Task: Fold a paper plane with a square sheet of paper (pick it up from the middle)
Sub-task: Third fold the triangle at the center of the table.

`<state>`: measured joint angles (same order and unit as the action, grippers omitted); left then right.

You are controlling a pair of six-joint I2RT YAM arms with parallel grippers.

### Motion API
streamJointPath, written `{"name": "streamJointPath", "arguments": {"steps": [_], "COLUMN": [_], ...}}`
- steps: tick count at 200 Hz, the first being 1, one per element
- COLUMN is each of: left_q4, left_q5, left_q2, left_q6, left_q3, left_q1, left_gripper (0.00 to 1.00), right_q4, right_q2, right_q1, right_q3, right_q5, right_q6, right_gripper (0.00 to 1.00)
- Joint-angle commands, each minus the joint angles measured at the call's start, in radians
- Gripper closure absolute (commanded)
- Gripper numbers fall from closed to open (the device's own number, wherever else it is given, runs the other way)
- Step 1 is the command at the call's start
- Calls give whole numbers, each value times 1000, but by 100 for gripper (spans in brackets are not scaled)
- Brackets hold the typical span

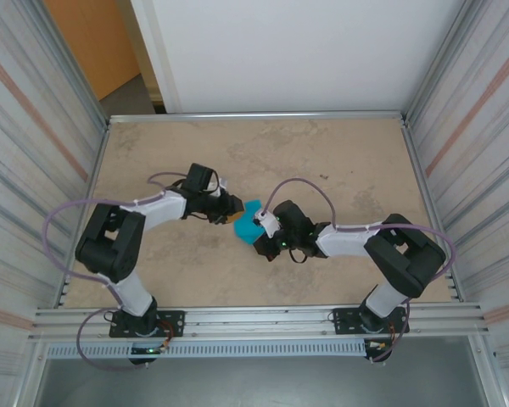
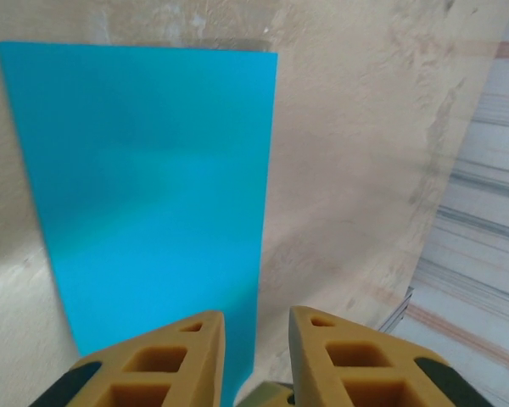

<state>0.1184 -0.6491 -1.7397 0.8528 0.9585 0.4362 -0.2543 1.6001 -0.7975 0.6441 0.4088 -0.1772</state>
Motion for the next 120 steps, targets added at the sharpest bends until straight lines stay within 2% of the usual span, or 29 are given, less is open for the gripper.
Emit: {"name": "streamJointPath", "arguments": {"steps": [1, 61, 88, 120], "left_q4": [42, 228, 311, 326], "left_q5": [8, 84, 113, 120], "left_q2": [-64, -219, -272, -294], "left_q6": [-43, -127, -162, -175], "left_q3": [72, 223, 262, 265], "left_q1": [19, 53, 62, 67], "left_gripper": [74, 79, 81, 82], "right_q4": [-47, -41, -31, 6], "right_q2": [-2, 11, 24, 45], "right_q1": [22, 70, 91, 113], "right_q3": [-8, 0, 9, 32], "right_q5": [104, 128, 102, 53], "right_q6": [-72, -119, -156, -181], "right_gripper": [97, 97, 97, 97]}}
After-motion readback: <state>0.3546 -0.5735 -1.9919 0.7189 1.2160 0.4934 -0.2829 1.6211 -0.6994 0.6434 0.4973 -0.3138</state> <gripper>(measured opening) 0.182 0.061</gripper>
